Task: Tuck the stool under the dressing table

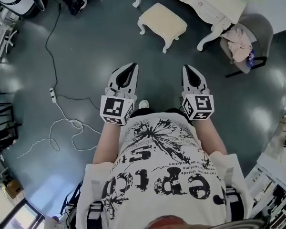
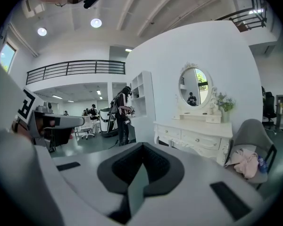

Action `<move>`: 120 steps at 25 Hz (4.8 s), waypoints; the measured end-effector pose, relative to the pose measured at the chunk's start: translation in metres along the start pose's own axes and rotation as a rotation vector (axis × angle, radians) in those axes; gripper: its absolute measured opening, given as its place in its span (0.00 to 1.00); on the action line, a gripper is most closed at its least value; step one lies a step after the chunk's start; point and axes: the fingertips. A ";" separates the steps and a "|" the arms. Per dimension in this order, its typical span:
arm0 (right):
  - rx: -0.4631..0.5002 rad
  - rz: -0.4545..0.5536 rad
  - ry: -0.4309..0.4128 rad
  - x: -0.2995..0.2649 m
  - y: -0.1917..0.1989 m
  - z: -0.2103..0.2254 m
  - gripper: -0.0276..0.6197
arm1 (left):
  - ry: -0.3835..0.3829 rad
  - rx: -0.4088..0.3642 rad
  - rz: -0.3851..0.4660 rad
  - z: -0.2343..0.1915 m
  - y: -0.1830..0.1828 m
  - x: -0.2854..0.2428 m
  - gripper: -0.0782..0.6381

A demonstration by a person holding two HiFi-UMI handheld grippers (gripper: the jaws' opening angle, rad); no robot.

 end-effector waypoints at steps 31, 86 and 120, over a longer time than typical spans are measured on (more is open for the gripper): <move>-0.097 -0.166 0.171 -0.330 -0.032 0.099 0.07 | 0.222 -0.006 -0.178 -0.196 0.043 -0.314 0.13; -0.636 -0.328 0.814 -0.512 0.421 0.262 0.07 | 0.819 -0.009 -0.492 -0.141 0.546 -0.546 0.13; -0.330 -0.269 0.705 -0.604 0.348 0.408 0.07 | 0.593 0.068 -0.377 -0.138 0.506 -0.722 0.13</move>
Point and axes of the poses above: the fingertips, and each gripper's own axes: x backward along the fingers, z to its right, y out of its underside, and after that the axes turned 9 degrees about -x, right-handed
